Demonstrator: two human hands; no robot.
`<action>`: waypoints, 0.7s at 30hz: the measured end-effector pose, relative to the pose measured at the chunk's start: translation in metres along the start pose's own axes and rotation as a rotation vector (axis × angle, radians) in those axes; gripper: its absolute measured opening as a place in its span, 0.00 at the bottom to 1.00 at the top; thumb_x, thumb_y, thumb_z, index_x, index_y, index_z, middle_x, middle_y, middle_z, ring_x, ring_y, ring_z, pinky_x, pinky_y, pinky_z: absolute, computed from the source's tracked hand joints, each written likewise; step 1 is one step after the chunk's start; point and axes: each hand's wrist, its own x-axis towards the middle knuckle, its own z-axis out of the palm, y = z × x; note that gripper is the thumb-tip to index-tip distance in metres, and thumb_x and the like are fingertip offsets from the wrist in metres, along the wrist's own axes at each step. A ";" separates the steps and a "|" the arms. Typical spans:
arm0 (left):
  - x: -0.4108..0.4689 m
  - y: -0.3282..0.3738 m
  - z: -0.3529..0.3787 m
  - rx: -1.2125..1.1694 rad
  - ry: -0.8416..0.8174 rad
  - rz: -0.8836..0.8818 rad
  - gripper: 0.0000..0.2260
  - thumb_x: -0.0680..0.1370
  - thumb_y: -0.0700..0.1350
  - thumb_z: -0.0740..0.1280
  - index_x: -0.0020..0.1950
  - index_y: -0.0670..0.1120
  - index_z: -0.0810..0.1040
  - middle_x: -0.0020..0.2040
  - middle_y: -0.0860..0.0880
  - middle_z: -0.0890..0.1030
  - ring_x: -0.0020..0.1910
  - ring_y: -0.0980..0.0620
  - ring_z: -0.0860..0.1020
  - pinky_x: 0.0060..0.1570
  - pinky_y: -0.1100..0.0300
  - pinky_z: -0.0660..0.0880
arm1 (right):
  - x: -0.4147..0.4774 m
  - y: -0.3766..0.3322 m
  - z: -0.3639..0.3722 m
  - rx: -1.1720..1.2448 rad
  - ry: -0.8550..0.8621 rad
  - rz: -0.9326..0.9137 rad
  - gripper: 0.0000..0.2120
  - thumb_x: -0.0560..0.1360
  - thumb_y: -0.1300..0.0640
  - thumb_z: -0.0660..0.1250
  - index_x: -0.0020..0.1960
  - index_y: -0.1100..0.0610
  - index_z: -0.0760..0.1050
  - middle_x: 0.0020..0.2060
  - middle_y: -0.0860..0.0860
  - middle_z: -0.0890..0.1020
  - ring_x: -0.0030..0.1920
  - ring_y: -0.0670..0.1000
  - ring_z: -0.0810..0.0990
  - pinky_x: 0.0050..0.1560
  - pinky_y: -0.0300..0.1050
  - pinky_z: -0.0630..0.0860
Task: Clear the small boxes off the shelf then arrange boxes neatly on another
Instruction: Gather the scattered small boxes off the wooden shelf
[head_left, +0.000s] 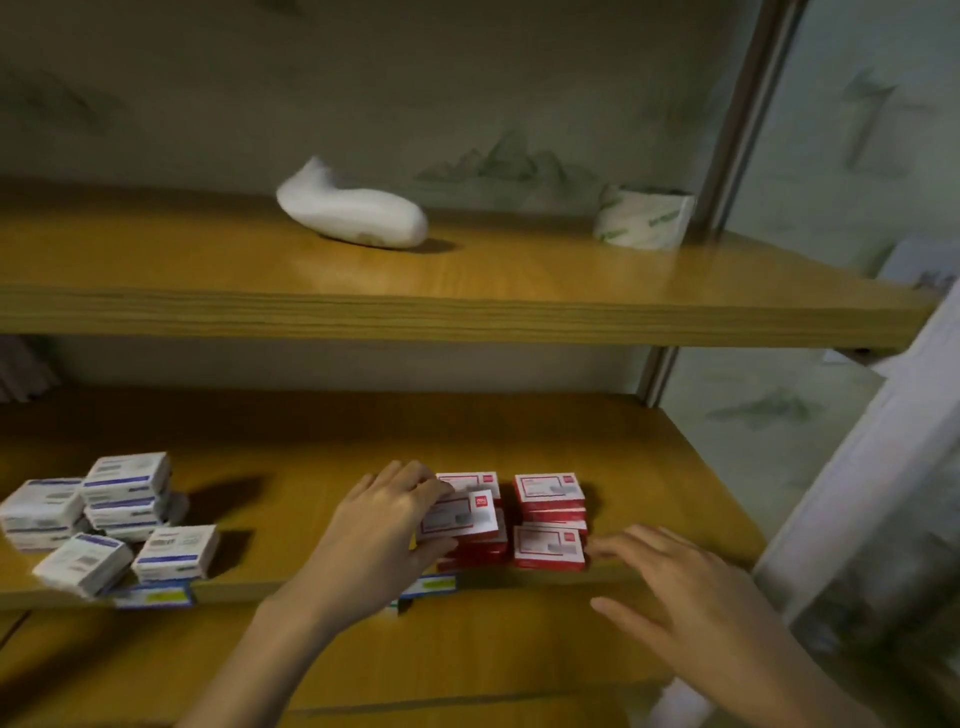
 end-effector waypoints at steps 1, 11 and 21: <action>0.006 0.004 0.006 0.006 -0.013 -0.011 0.20 0.75 0.56 0.63 0.66 0.54 0.66 0.61 0.56 0.69 0.59 0.56 0.66 0.55 0.65 0.63 | -0.001 0.007 -0.002 0.004 0.002 -0.007 0.21 0.73 0.37 0.56 0.64 0.36 0.59 0.62 0.33 0.65 0.61 0.35 0.64 0.59 0.34 0.67; 0.022 0.012 0.027 0.063 -0.077 -0.105 0.22 0.76 0.56 0.61 0.68 0.53 0.65 0.65 0.55 0.68 0.63 0.54 0.64 0.61 0.60 0.62 | 0.007 0.030 -0.007 0.033 -0.006 -0.070 0.22 0.72 0.35 0.55 0.64 0.36 0.58 0.62 0.32 0.64 0.62 0.35 0.63 0.58 0.33 0.66; -0.058 -0.001 -0.019 0.238 0.071 -0.312 0.19 0.77 0.57 0.59 0.66 0.52 0.70 0.61 0.54 0.74 0.62 0.52 0.71 0.58 0.56 0.67 | 0.042 -0.023 0.008 0.082 -0.045 -0.345 0.22 0.74 0.38 0.57 0.66 0.37 0.57 0.64 0.34 0.64 0.65 0.37 0.61 0.62 0.36 0.62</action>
